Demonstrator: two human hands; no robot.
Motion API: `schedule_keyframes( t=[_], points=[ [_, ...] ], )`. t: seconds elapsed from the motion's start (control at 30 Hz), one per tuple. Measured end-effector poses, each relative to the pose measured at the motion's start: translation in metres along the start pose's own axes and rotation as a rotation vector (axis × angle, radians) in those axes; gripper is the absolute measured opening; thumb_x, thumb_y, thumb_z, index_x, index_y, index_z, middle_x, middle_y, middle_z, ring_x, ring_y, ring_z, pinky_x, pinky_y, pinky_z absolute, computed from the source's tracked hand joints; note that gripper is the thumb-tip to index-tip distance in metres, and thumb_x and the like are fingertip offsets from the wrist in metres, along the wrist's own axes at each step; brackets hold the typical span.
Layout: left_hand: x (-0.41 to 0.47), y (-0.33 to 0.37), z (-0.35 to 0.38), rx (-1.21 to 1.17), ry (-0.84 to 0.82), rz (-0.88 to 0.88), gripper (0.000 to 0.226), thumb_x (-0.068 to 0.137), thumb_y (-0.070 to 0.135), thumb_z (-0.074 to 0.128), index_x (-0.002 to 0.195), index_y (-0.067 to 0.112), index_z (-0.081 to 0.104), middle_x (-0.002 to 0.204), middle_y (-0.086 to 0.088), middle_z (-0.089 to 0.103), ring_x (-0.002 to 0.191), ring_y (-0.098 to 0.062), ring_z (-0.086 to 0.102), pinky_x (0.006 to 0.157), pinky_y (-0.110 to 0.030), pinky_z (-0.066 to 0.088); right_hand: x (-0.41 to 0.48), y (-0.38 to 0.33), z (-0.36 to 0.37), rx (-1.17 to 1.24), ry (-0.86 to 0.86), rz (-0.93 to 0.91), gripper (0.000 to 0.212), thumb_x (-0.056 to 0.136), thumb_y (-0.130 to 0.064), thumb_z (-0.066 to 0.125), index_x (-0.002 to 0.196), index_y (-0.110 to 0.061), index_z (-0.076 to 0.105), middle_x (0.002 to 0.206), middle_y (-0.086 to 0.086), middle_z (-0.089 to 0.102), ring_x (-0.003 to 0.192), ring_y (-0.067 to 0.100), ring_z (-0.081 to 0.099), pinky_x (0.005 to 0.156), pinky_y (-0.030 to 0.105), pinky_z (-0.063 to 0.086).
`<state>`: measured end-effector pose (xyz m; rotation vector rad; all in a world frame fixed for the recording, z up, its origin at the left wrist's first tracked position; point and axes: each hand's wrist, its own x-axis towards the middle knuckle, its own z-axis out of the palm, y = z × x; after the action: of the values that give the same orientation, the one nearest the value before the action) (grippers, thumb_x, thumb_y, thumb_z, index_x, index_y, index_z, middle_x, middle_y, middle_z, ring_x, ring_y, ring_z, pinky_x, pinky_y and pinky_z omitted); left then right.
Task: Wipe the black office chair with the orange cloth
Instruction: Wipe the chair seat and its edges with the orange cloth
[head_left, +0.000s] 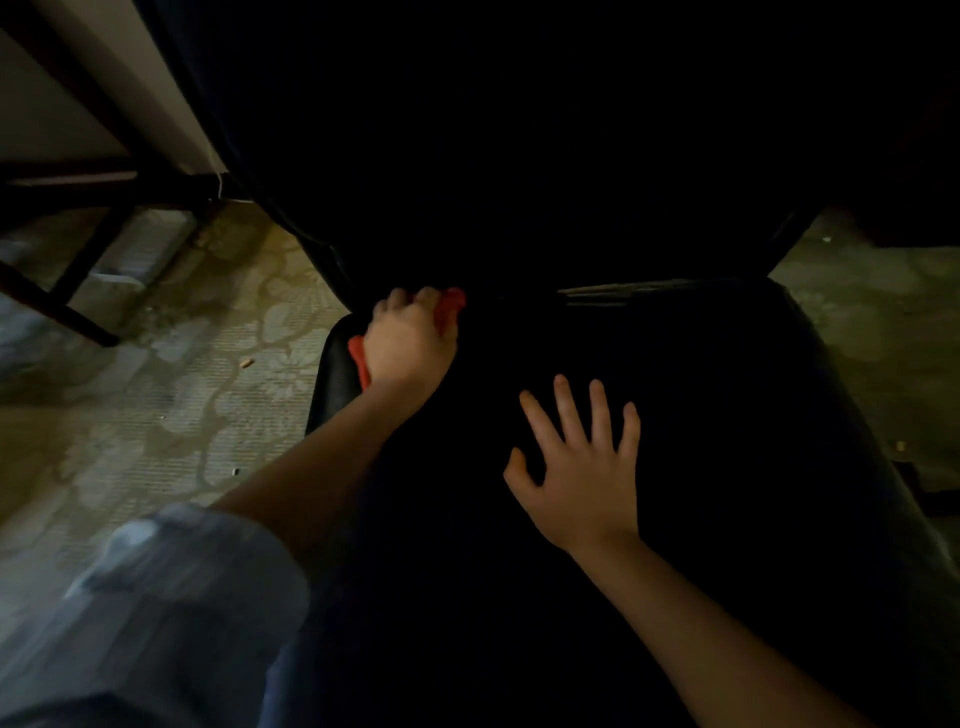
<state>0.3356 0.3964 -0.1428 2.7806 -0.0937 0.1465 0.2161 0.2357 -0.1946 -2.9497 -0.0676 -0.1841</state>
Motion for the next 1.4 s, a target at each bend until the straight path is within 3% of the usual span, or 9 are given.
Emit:
schedule_keyframes(
  t=[0.3, 0.53, 0.73, 0.8, 0.93, 1.07, 1.2, 1.33, 1.4],
  points=[
    [0.013, 0.070, 0.032, -0.031, 0.047, -0.206, 0.037, 0.095, 0.026, 0.048, 0.127, 0.008, 0.048, 0.121, -0.018, 0.049, 0.112, -0.035, 0.048, 0.083, -0.039, 0.043, 0.000, -0.001, -0.003, 0.012, -0.002, 0.013, 0.060, 0.082, -0.050, 0.035, 0.129, -0.021, 0.057, 0.137, 0.014, 0.051, 0.129, 0.043, 0.041, 0.106, 0.060, 0.018],
    [0.019, 0.109, 0.060, -0.097, -0.004, 0.050, 0.042, 0.093, 0.029, 0.049, 0.132, 0.014, 0.048, 0.123, -0.015, 0.050, 0.113, -0.032, 0.047, 0.082, -0.036, 0.044, 0.000, 0.001, -0.006, 0.100, -0.040, 0.031, 0.055, 0.083, -0.051, 0.038, 0.124, -0.022, 0.059, 0.137, 0.013, 0.052, 0.131, 0.044, 0.038, 0.107, 0.056, 0.011],
    [0.020, 0.100, 0.066, -0.160, 0.042, 0.075, 0.040, 0.092, 0.032, 0.050, 0.129, 0.019, 0.053, 0.121, -0.014, 0.054, 0.111, -0.033, 0.050, 0.086, -0.037, 0.043, 0.001, 0.017, -0.028, 0.255, 0.047, 0.057, 0.048, 0.077, -0.037, 0.038, 0.105, -0.015, 0.070, 0.115, 0.005, 0.067, 0.113, 0.030, 0.060, 0.104, 0.044, 0.027],
    [0.023, 0.098, 0.069, -0.153, 0.044, 0.058, 0.039, 0.091, 0.034, 0.050, 0.128, 0.021, 0.054, 0.120, -0.013, 0.055, 0.110, -0.032, 0.051, 0.085, -0.035, 0.044, 0.003, 0.040, -0.039, 0.241, 0.081, 0.073, 0.047, 0.081, -0.034, 0.037, 0.108, -0.014, 0.069, 0.115, 0.005, 0.067, 0.112, 0.029, 0.060, 0.105, 0.042, 0.033],
    [0.025, 0.095, 0.070, -0.190, 0.065, 0.073, 0.035, 0.090, 0.035, 0.054, 0.122, 0.023, 0.059, 0.115, -0.010, 0.057, 0.105, -0.031, 0.054, 0.082, -0.032, 0.044, 0.018, 0.099, -0.067, 0.147, -0.140, 0.071, 0.049, 0.096, -0.039, 0.038, 0.143, -0.025, 0.037, 0.153, 0.002, 0.030, 0.142, 0.025, 0.021, 0.115, 0.038, 0.009],
    [0.027, 0.090, 0.071, -0.235, 0.073, 0.100, 0.032, 0.089, 0.037, 0.056, 0.118, 0.025, 0.061, 0.111, -0.005, 0.059, 0.101, -0.027, 0.056, 0.076, -0.025, 0.039, 0.019, 0.133, -0.061, -0.026, -0.344, 0.036, 0.074, 0.080, -0.066, -0.002, 0.149, -0.038, -0.006, 0.158, -0.006, -0.013, 0.144, 0.024, -0.016, 0.114, 0.042, -0.013],
    [0.021, 0.095, 0.068, -0.203, 0.081, 0.061, 0.041, 0.087, 0.039, 0.049, 0.121, 0.020, 0.059, 0.118, -0.010, 0.056, 0.108, -0.031, 0.051, 0.082, -0.035, 0.044, 0.010, 0.133, -0.045, -0.101, -0.315, 0.027, 0.075, 0.065, -0.063, -0.023, 0.136, -0.039, -0.028, 0.156, -0.005, -0.021, 0.143, 0.027, -0.022, 0.113, 0.045, -0.015],
    [0.020, 0.095, 0.058, -0.135, 0.119, -0.088, 0.041, 0.090, 0.028, 0.053, 0.127, 0.011, 0.051, 0.123, -0.016, 0.049, 0.112, -0.034, 0.043, 0.085, -0.038, 0.037, 0.009, 0.134, -0.039, -0.086, -0.268, 0.016, 0.071, 0.068, -0.065, -0.026, 0.134, -0.039, -0.028, 0.158, -0.003, -0.018, 0.143, 0.029, -0.020, 0.112, 0.046, -0.015],
    [0.022, 0.099, 0.055, -0.097, 0.091, -0.125, 0.042, 0.090, 0.026, 0.052, 0.129, 0.011, 0.049, 0.123, -0.017, 0.048, 0.112, -0.035, 0.043, 0.085, -0.040, 0.037, 0.008, 0.133, -0.036, -0.095, -0.245, 0.008, 0.079, 0.063, -0.068, -0.039, 0.135, -0.038, -0.027, 0.158, -0.002, -0.016, 0.144, 0.031, -0.017, 0.111, 0.046, -0.017]
  ],
)
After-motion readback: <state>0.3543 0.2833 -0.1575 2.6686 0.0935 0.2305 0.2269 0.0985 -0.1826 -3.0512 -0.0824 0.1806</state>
